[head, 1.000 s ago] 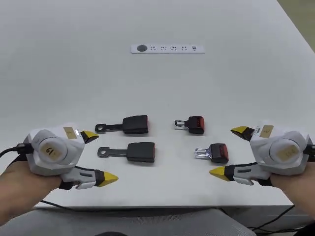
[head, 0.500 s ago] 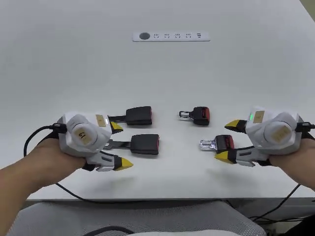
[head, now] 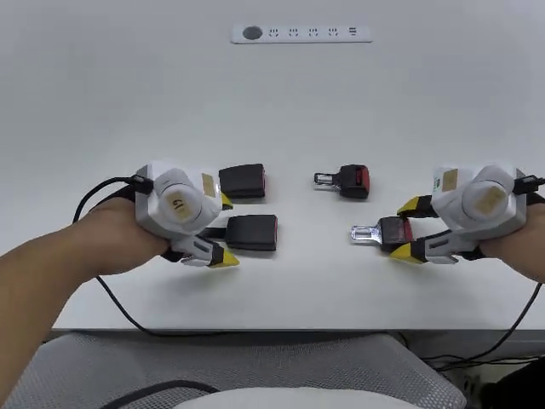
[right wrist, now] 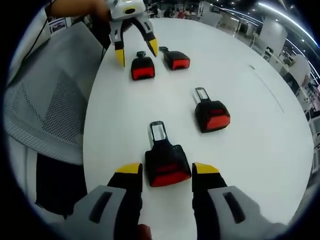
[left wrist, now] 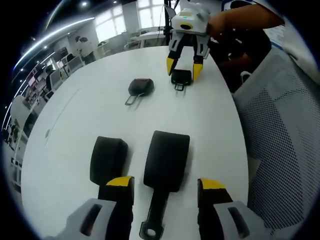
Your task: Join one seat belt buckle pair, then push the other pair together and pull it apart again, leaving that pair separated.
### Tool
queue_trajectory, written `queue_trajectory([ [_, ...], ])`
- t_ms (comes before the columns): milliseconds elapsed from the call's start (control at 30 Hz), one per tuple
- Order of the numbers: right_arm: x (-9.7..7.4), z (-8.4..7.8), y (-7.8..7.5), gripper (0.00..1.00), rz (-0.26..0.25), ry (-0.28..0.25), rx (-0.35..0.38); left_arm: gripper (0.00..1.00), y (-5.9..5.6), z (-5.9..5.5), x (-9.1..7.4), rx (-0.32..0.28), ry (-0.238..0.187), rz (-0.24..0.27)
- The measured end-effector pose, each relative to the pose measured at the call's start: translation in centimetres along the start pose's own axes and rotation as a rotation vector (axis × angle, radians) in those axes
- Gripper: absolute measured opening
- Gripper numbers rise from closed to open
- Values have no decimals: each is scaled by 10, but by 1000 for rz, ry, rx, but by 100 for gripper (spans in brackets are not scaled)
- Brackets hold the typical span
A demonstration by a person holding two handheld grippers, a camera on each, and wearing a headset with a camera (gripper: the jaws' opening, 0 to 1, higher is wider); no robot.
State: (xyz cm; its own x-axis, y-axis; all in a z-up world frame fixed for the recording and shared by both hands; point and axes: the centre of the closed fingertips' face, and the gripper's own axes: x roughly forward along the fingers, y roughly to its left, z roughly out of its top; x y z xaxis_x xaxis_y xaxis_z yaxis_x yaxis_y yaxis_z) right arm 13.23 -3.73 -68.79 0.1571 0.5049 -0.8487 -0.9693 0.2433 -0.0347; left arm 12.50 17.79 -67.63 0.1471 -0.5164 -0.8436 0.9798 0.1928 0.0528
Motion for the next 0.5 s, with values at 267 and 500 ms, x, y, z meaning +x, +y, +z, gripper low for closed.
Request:
queue_trajectory([
  [267, 7, -2, -3, 37, 49, -15, -1, 38, 4, -4, 12, 8, 11, -49],
  [500, 8, -2, -4, 36, 66, -28, -13, 34, 4, -2, 15, 76, 18, -75],
])
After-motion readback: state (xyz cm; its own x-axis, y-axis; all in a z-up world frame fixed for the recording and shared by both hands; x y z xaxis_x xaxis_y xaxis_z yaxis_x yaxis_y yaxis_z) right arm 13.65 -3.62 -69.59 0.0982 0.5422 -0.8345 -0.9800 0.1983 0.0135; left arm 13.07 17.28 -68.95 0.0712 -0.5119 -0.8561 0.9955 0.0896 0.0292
